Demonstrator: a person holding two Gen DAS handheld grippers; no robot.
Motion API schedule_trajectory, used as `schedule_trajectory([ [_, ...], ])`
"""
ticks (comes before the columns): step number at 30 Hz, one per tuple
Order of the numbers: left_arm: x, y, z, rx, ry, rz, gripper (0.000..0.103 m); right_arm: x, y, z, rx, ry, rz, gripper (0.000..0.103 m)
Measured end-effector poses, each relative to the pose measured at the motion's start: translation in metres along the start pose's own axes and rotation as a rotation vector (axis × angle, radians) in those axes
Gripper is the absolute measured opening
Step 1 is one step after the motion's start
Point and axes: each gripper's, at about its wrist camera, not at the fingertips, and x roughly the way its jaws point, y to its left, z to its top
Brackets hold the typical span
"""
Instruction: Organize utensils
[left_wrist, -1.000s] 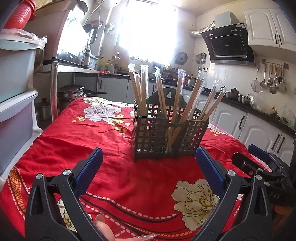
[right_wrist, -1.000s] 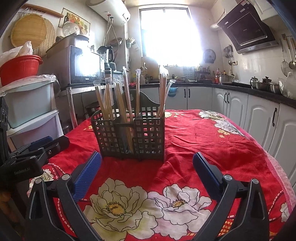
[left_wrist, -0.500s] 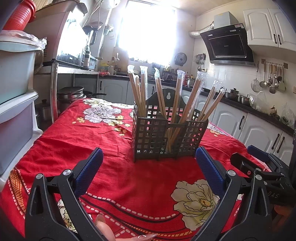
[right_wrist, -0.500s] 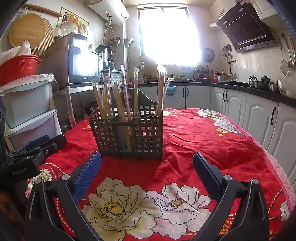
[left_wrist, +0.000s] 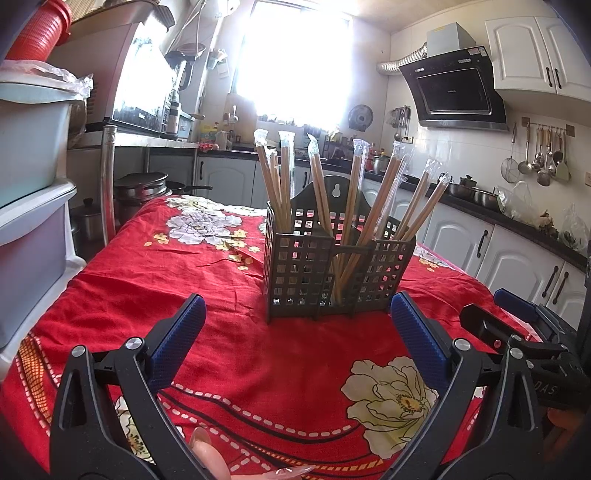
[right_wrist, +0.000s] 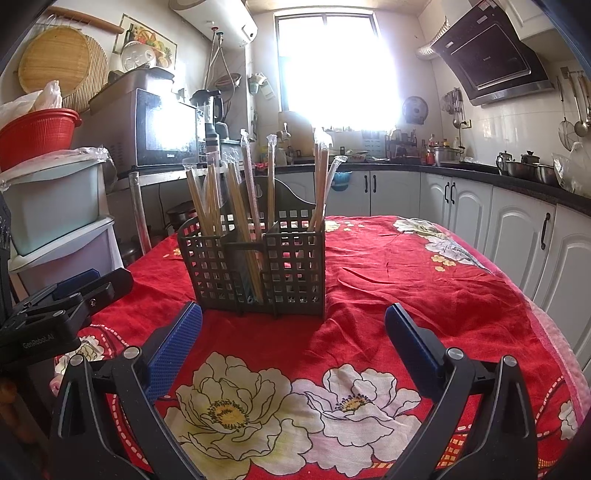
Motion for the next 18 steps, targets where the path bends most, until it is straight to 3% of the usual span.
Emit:
schedule_trajectory([
  [18,0.0,-0.0002,0.0008,0.001,-0.001,0.0,0.093,0.0006,-0.0005,-0.0004,0.002,0.001,-0.004,0.097],
])
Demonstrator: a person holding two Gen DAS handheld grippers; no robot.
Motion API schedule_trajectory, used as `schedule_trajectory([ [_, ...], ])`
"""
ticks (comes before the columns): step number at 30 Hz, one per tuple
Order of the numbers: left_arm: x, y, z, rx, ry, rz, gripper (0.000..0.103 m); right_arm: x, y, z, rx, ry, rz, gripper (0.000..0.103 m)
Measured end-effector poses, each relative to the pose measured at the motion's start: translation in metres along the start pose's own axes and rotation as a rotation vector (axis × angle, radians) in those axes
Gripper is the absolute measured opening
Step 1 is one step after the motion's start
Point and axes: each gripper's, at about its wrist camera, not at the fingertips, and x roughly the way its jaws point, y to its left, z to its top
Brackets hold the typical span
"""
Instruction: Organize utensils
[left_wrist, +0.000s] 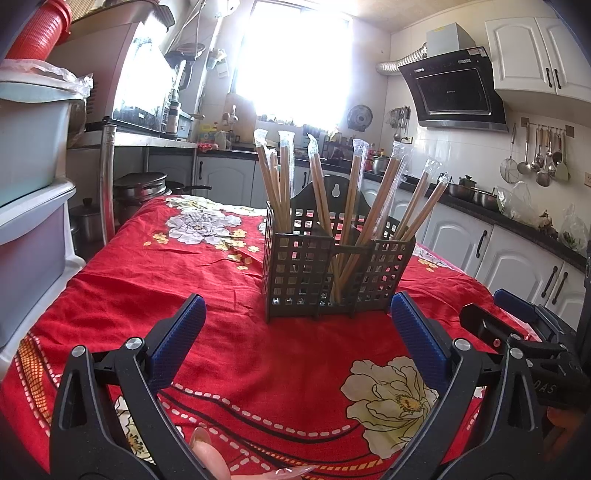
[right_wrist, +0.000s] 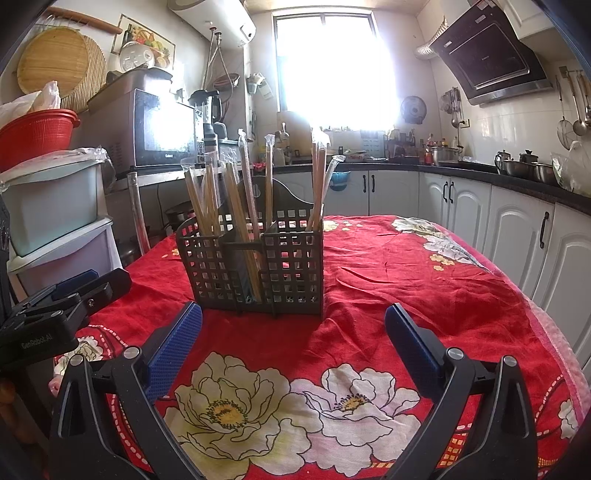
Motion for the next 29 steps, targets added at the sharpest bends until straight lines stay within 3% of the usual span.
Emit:
schedule_trajectory([
  [11,0.003,-0.002,-0.002,0.002,0.021,0.012,0.093,0.0,0.001,0.0,0.0,0.001,-0.006,0.097],
  [17,0.01,-0.003,-0.004,0.005,0.084,-0.003,0.093,0.0,0.001,0.0,0.003,0.011,-0.028,0.097],
  [19,0.014,0.005,-0.001,-0.023,0.147,0.006,0.093,0.002,-0.006,0.002,0.027,0.037,-0.041,0.097],
  [22,0.028,0.04,0.01,-0.041,0.294,0.118,0.093,0.012,-0.039,0.012,0.059,0.131,-0.159,0.097],
  [23,0.031,0.052,0.012,-0.051,0.318,0.131,0.093,0.02,-0.057,0.015,0.061,0.19,-0.229,0.097],
  [25,0.043,0.09,0.02,-0.06,0.376,0.247,0.093,0.037,-0.095,0.016,0.093,0.303,-0.328,0.097],
  [27,0.06,0.122,0.021,-0.061,0.432,0.349,0.093,0.055,-0.135,0.011,0.142,0.404,-0.385,0.097],
  [29,0.078,0.16,0.015,-0.127,0.464,0.436,0.093,0.07,-0.163,0.005,0.16,0.469,-0.441,0.097],
])
